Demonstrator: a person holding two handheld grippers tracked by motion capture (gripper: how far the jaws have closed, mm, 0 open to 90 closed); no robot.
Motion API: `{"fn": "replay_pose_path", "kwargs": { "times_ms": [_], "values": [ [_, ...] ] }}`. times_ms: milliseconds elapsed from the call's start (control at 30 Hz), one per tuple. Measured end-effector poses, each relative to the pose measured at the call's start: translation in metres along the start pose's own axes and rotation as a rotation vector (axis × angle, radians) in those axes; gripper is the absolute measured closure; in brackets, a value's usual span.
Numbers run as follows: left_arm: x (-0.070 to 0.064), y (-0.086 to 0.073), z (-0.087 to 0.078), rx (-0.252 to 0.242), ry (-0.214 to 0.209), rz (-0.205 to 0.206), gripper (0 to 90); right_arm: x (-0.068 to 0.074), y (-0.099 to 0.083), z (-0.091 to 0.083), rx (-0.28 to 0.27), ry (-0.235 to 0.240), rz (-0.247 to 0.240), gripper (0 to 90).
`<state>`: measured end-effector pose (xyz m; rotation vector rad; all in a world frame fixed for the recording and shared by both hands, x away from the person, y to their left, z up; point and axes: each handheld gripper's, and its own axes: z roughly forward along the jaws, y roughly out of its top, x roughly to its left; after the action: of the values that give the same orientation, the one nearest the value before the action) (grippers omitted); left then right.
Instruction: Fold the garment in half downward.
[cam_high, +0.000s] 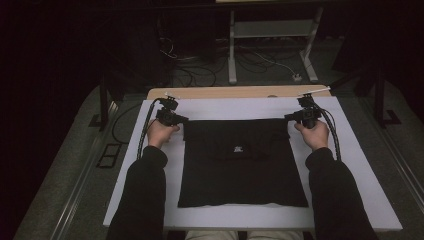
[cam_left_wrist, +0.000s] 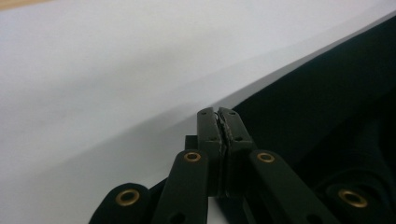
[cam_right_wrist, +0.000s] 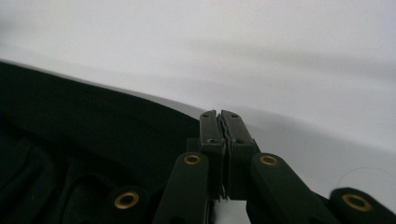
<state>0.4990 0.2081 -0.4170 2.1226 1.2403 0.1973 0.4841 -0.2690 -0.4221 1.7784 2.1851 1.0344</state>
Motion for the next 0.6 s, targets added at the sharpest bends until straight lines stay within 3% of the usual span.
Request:
{"fn": "replay_pose_path", "kwargs": {
  "times_ms": [167,233,333,433,600],
  "values": [
    [0.0024,-0.0008,0.0000,0.005,-0.015,-0.025,80.4,-0.0043,-0.0067,0.0056,-0.003,0.030,0.042,85.0],
    [0.0040,-0.0019,-0.0014,-0.017,-0.025,-0.059,69.6,-0.0041,-0.0078,0.0065,0.000,0.039,0.045,82.2],
    [0.0061,-0.0036,-0.0014,-0.011,-0.045,-0.075,59.7,-0.0023,-0.0085,0.0059,-0.013,0.030,0.037,76.7],
    [0.0063,-0.0042,-0.0013,0.006,-0.048,-0.063,52.6,-0.0008,-0.0075,0.0040,-0.028,0.028,0.031,66.8],
    [0.0037,-0.0033,-0.0055,-0.026,-0.087,-0.043,36.6,0.0024,-0.0060,-0.0001,-0.060,0.021,0.021,47.1]
  ]
}}
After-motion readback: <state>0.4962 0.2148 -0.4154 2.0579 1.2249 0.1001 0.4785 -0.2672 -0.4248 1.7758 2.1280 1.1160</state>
